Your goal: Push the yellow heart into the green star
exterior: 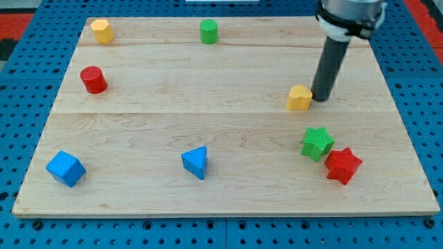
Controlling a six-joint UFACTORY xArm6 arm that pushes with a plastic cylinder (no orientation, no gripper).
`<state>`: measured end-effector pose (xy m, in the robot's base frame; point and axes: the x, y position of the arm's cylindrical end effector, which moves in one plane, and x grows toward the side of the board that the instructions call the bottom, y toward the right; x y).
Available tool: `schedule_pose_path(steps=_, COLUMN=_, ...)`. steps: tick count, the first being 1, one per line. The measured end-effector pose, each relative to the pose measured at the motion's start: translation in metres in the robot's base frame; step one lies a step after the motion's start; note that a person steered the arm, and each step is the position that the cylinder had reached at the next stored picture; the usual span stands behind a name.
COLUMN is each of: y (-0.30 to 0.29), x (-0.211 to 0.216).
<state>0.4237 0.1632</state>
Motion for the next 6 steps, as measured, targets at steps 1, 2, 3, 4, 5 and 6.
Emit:
schedule_pose_path(steps=1, y=-0.013, x=-0.032)
schedule_pose_path(steps=2, y=-0.03, x=-0.058)
schedule_pose_path(steps=3, y=-0.069, x=-0.027)
schedule_pose_path(steps=4, y=-0.033, x=0.0)
schedule_pose_path(steps=5, y=-0.022, x=0.02)
schedule_pose_path(steps=6, y=-0.023, x=0.021)
